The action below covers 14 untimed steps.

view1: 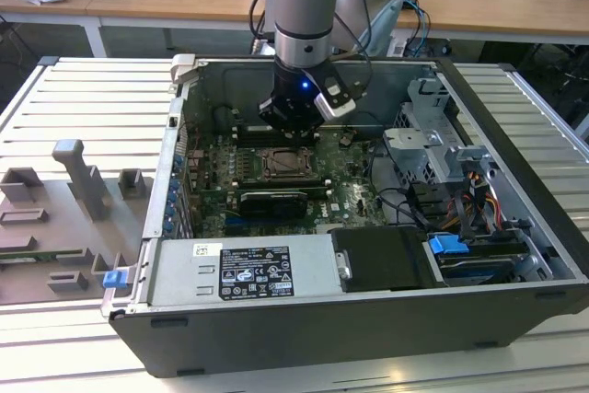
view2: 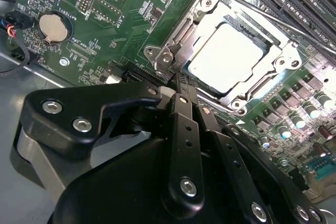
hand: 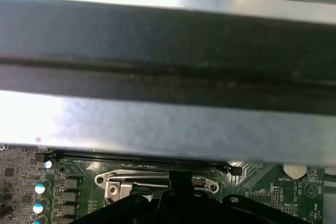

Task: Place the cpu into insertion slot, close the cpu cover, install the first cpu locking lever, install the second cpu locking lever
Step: 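Install the second cpu locking lever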

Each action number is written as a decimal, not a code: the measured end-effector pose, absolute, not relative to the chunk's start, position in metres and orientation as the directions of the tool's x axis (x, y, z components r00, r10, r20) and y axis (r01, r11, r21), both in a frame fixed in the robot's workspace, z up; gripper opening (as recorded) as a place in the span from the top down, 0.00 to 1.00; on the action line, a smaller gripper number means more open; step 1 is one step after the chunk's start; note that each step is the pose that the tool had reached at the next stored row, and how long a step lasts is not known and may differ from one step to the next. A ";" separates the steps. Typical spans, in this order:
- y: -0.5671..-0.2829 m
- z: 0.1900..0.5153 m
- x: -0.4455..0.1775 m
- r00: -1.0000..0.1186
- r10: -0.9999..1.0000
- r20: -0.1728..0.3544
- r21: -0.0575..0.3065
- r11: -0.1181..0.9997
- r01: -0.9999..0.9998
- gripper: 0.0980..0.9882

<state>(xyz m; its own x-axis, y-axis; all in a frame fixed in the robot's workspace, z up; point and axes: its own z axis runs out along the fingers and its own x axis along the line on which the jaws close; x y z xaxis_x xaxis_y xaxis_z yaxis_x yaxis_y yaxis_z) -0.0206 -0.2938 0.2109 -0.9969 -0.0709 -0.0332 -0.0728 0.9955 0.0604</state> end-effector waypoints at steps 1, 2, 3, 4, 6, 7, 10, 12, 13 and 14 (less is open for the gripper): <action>-0.294 0.212 -0.021 -0.997 -0.071 -0.033 0.060 0.995 -0.073 0.99; -0.294 0.213 -0.021 -0.997 -0.071 -0.033 0.060 0.995 -0.073 0.99; -0.294 0.216 -0.021 -0.997 -0.071 -0.033 0.060 0.996 -0.073 0.99; -0.294 0.220 -0.021 -0.997 -0.071 -0.033 0.061 0.995 -0.073 0.99; -0.294 0.228 -0.021 -0.997 -0.071 -0.033 0.060 0.995 -0.073 0.99; -0.294 0.231 -0.021 -0.997 -0.071 -0.033 0.060 0.996 -0.073 0.99; -0.295 0.234 -0.021 -0.997 -0.071 -0.033 0.061 0.995 -0.073 0.99; -0.298 0.234 -0.021 -0.997 -0.071 -0.033 0.061 0.995 -0.073 0.99; -0.301 0.234 -0.021 -0.997 -0.071 -0.033 0.061 0.995 -0.073 0.99; -0.302 0.234 -0.021 -0.997 -0.071 -0.033 0.061 0.995 -0.073 0.99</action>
<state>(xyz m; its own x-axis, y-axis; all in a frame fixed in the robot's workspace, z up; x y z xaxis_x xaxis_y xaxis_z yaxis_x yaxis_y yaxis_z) -0.0207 -0.3024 0.2339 -0.9969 -0.0711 -0.0333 -0.0730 0.9955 0.0605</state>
